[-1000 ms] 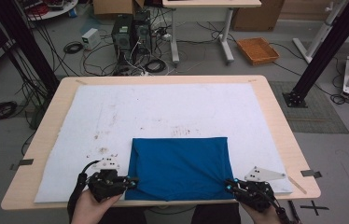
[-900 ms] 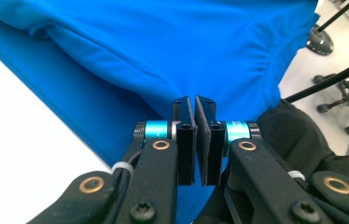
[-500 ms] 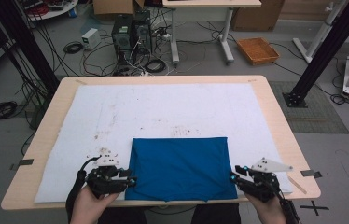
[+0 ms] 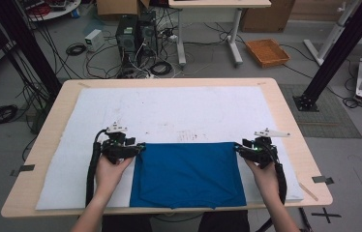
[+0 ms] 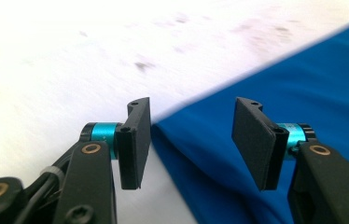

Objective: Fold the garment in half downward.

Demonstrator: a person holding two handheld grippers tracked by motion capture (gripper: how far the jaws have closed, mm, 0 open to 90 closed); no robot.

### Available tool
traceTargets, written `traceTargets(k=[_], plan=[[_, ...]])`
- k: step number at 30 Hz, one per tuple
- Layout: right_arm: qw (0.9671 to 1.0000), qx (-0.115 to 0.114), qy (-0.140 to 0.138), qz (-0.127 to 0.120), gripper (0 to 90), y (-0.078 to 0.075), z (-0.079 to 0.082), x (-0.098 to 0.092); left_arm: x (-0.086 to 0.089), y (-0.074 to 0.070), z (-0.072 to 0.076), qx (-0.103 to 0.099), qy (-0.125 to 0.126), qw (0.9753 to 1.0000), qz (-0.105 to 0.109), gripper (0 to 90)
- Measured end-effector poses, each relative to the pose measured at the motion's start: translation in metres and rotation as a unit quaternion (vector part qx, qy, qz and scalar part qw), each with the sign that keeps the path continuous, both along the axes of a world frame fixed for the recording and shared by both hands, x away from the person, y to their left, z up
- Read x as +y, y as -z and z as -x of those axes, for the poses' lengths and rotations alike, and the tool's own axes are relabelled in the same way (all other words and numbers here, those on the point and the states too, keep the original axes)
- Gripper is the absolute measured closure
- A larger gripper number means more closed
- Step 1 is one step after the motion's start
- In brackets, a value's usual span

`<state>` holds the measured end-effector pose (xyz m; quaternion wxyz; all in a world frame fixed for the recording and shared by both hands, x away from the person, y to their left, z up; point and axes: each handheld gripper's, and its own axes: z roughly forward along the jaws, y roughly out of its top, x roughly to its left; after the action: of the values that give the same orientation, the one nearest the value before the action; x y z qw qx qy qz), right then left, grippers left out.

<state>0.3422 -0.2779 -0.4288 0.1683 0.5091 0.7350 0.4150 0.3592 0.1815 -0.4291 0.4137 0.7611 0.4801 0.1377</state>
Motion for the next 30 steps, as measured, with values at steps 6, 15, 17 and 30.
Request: traceTargets(k=[6,15,17,30], plan=[[0.999,0.037,0.016,0.018,57.2,0.017,-0.025,0.006,0.0,0.015,-0.012,0.023,-0.013,0.9991,-0.033,49.3],[0.9996,0.021,-0.001,0.017,60.1,0.014,-0.025,0.008,-0.004,0.012,-0.009,0.016,0.006,0.9995,-0.025,54.2],[0.9989,0.04,-0.01,0.022,64.5,0.017,-0.028,0.011,-0.008,0.015,-0.007,0.008,0.01,0.9986,-0.051,59.0],[0.9981,0.011,-0.042,0.044,86.1,0.012,-0.049,0.013,-0.003,0.012,-0.024,-0.007,0.012,0.9995,-0.029,86.2]])
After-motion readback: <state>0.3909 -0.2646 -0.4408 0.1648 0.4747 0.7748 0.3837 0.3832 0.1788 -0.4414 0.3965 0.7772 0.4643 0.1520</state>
